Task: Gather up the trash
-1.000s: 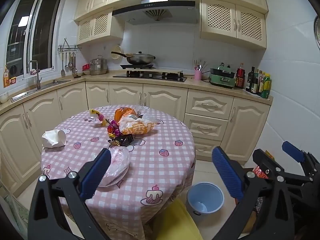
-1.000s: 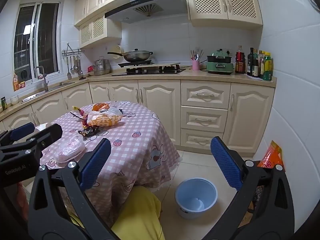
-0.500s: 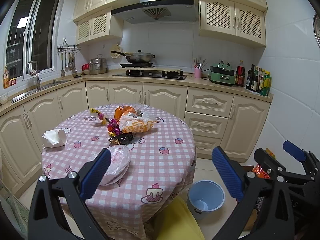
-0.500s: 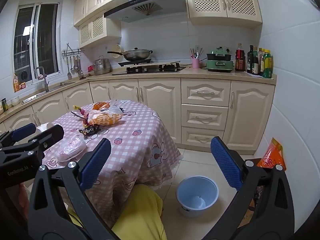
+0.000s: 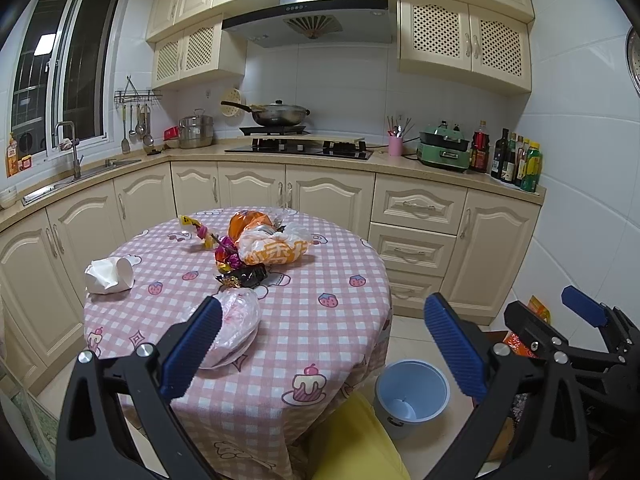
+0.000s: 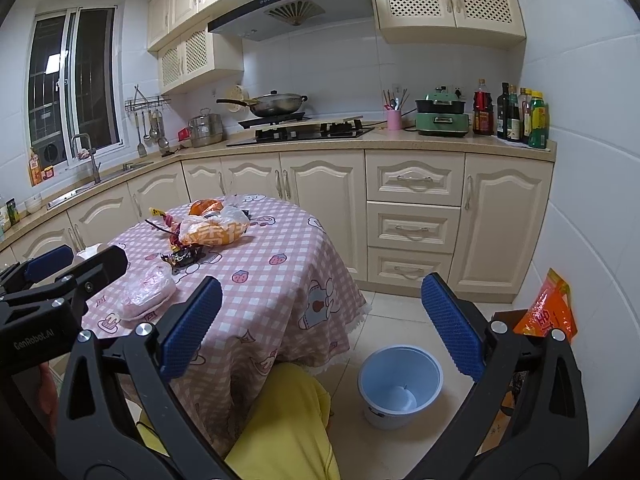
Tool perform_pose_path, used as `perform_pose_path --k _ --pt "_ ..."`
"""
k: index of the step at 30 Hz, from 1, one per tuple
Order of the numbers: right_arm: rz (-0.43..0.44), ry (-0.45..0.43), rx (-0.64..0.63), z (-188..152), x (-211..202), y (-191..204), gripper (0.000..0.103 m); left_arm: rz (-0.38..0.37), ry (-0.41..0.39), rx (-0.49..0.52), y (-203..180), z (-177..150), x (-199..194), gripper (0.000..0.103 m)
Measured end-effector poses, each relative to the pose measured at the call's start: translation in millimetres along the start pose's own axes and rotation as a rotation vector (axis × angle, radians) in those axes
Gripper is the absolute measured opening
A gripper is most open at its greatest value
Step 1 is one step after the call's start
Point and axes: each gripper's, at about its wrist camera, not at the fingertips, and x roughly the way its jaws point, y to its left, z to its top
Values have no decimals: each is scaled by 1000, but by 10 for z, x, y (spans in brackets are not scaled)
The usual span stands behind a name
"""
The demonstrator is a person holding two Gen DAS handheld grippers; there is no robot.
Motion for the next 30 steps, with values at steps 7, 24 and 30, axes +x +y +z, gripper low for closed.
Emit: perform_pose_path --k 7,24,30 --pt "-2 5 2 -6 13 9 98 -4 2 -3 17 -24 -15 99" --pt "-4 9 2 -34 24 32 98 -4 -1 -17 68 -31 -31 99" --pt "-7 14 5 -52 39 40 98 -6 3 -22 91 -32 -22 99"
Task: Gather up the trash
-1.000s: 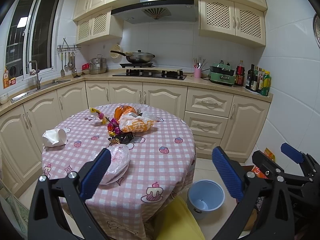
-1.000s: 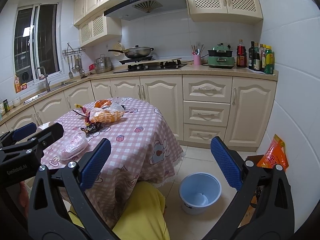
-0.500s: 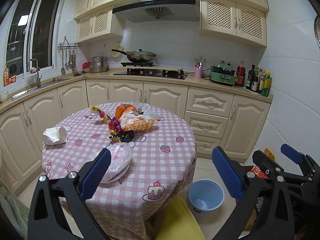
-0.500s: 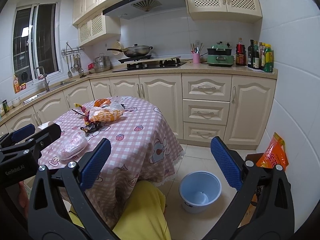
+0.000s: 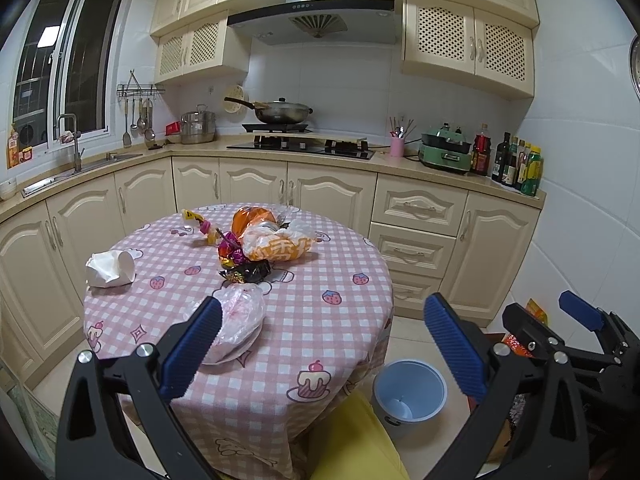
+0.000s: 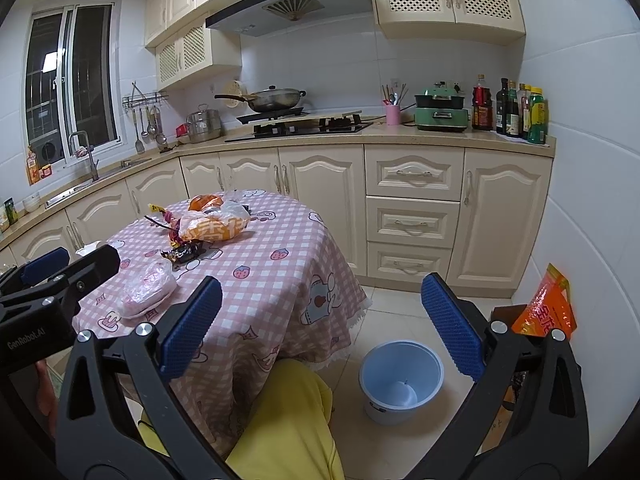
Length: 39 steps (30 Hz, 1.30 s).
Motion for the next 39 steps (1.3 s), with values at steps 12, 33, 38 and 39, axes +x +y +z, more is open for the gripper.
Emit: perform_pose_path --k 12,33,38,39 --pt "-2 5 5 -16 -13 3 98 -5 1 -2 11 -10 12 99" --pt "10 52 4 31 91 76 98 -7 25 -27 113 -50 54 99" --pt "32 85 -10 33 210 193 98 9 49 -58 262 -75 113 99" --pt "36 93 -14 33 239 223 98 14 54 -65 296 -82 127 99"
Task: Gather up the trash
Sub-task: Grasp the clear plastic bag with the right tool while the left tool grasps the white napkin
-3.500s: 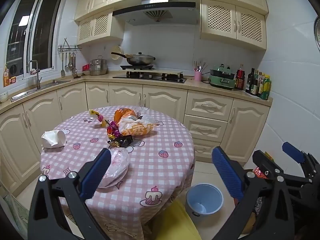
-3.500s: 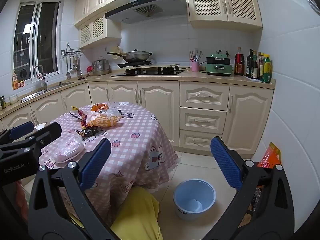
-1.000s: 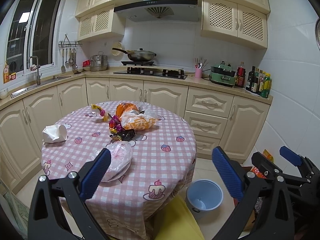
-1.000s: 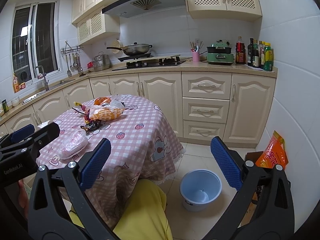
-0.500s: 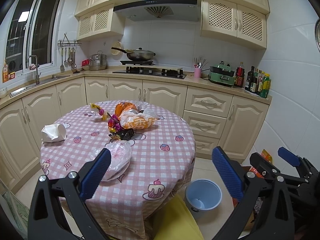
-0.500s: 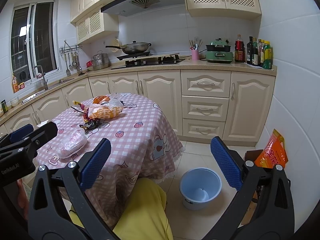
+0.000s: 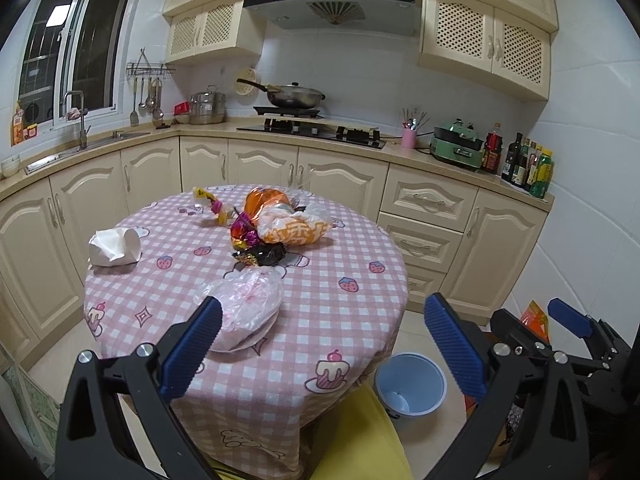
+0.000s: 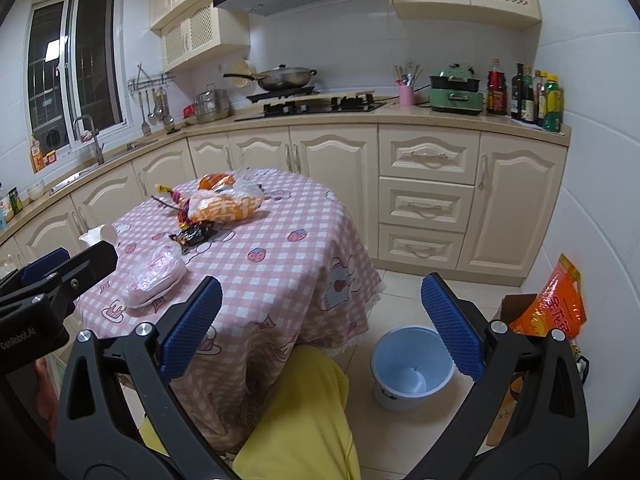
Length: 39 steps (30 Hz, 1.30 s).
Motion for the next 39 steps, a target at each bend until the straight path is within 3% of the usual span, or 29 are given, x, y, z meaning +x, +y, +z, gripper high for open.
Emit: perform_pose_path --k 8,24,32,39 --pt "57 78 -42 21 326 327 98 51 54 -66 363 -6 179 99" --pt "211 306 -104 -17 1309 1310 98 235 180 -240 1406 -76 585 99" --pt "250 346 -161 -58 1585 1688 98 308 219 -309 1797 -138 667 99" --pt "306 386 -137 -38 1861 1922 98 355 250 -335 1977 -183 733 99"
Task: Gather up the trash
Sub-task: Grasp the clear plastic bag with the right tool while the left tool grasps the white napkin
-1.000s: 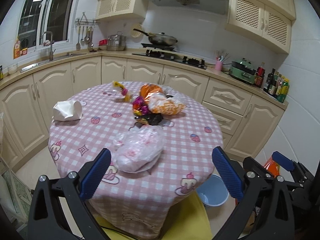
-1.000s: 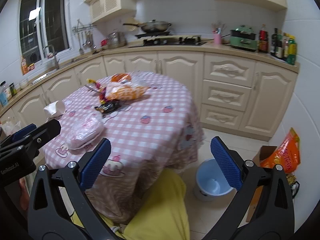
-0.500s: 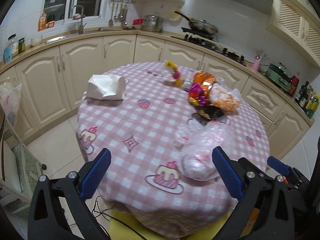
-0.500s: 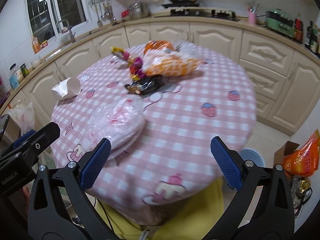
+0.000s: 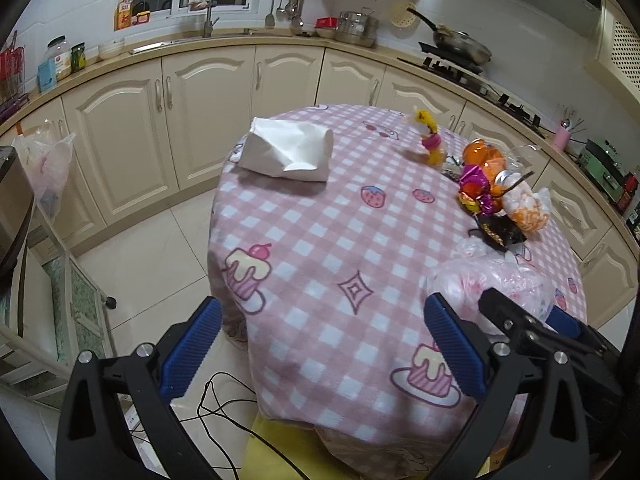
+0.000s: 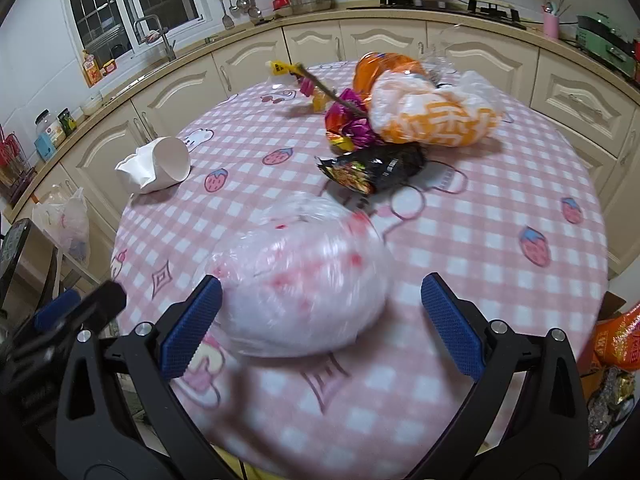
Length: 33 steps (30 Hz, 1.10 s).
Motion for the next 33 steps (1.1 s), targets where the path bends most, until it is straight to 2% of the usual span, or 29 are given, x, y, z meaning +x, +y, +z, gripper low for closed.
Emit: perform_pose_path --k 4,5,7,11,16,20,24,28,33 --pt "43 1 20 76 177 22 97 12 5 -1 15 13 15 99" --pt "47 6 33 87 214 11 92 13 6 -1 15 21 22 99" --pt "59 -29 48 108 178 -12 64 14 8 -2 22 39 28 99" --pt "111 -36 80 99 96 -108 54 30 -1 -7 40 85 40 99" --pt "120 -63 145 112 -116 -314 51 31 5 -23 93 198 101 99" --pt "167 -85 194 172 -336 -475 51 43 -1 -32 137 310 157 99" --pt "210 -123 184 267 -510 -515 51 56 -19 -31 173 476 213 99" --pt "166 -225 171 434 -639 -526 51 33 -37 -30 196 650 290 99" --pt "149 -264 174 650 -610 -551 51 37 -36 -4 182 937 509 99"
